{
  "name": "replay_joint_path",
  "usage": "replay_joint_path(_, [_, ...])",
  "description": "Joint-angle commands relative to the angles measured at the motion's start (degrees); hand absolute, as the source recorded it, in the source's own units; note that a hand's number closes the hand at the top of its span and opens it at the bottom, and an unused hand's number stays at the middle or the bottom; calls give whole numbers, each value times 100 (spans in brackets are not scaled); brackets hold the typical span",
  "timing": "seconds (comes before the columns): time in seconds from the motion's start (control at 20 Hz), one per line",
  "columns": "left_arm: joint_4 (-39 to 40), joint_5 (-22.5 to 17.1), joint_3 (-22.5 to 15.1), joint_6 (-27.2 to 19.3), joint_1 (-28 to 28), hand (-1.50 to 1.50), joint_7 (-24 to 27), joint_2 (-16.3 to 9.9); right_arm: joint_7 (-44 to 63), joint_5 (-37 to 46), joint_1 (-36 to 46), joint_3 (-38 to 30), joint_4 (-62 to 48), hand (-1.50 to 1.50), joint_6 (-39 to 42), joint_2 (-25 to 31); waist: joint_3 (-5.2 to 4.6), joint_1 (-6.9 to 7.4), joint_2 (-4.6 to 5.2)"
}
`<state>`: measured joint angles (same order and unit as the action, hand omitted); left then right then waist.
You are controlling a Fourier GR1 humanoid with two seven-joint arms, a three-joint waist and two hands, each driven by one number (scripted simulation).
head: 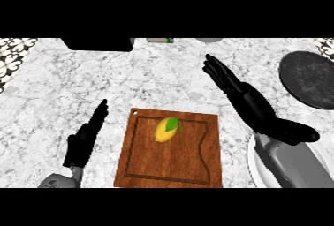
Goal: Pick the lemon from the cutting board and place it in the pan
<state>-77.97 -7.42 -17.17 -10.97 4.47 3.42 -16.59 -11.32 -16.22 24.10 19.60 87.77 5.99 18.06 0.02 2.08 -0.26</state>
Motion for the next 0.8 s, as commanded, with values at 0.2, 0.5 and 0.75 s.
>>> replay_joint_path(0.2, [-317, -256, 1086, -303, 778, 0, -178, -377, 738, 664, -480, 288, -888, 150, -1427, -950, -4, -171, 33])
replay_joint_path(0.5, [-350, -384, 1198, -358, 551, 0, -248, -370, 347, 2677, -1469, 368, -770, -150, -4008, -744, -28, -562, -107])
replay_joint_path(0.75, [-504, -441, 1288, -379, 613, 0, -583, -457, 1577, 4119, -2233, 1108, 559, -150, -4720, -297, -37, -542, -109])
